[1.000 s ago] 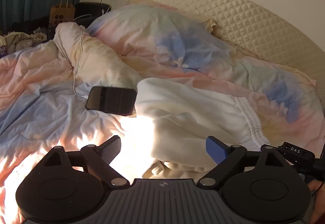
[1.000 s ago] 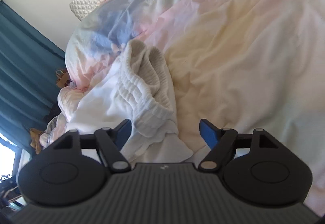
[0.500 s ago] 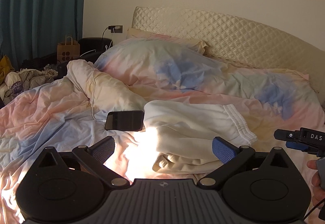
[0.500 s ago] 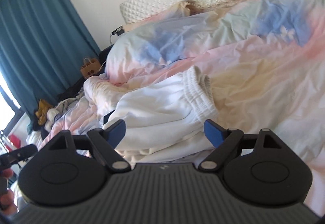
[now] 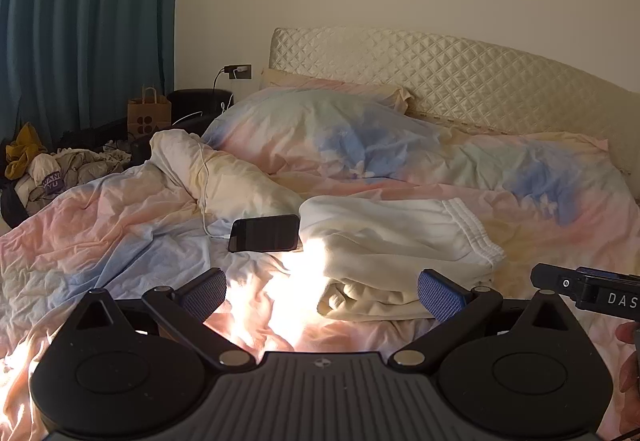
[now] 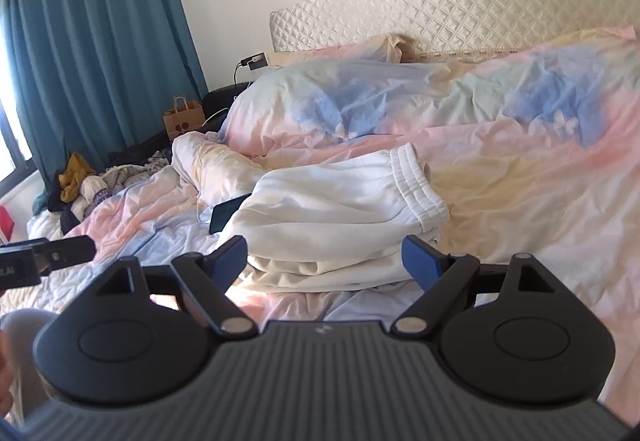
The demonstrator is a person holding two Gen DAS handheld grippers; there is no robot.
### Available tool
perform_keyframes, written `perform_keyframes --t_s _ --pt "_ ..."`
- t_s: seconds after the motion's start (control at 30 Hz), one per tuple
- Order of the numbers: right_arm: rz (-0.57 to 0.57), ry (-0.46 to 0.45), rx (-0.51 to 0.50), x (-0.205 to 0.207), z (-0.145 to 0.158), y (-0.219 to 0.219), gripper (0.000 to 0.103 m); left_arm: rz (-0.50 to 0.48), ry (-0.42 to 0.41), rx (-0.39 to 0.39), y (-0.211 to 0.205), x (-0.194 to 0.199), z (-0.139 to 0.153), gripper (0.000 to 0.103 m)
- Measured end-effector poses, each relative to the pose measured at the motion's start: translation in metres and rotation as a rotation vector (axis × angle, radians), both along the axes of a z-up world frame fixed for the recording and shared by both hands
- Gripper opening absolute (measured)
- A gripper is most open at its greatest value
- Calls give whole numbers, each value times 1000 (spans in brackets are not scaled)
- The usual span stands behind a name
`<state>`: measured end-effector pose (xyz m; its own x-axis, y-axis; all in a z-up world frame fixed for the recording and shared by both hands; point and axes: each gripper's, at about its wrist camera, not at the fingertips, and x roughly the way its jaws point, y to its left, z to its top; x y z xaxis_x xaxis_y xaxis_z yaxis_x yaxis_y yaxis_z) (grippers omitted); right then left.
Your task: Fold clothes
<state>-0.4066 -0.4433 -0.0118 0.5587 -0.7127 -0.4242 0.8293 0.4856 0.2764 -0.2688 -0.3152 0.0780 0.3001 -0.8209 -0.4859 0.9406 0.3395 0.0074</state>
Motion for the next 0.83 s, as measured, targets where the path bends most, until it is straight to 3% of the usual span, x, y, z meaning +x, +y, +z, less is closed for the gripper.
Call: perform_keyframes --t_s 0.3,0.67,0.83 --pt "2 76 -96 22 5 35 86 27 -35 -9 22 -7 -20 103" --pt "-25 112 -58 31 -9 47 86 79 -2 -20 43 8 -23 103" --pt "-30 111 -58 30 -9 52 86 70 -28 -24 46 2 -22 103"
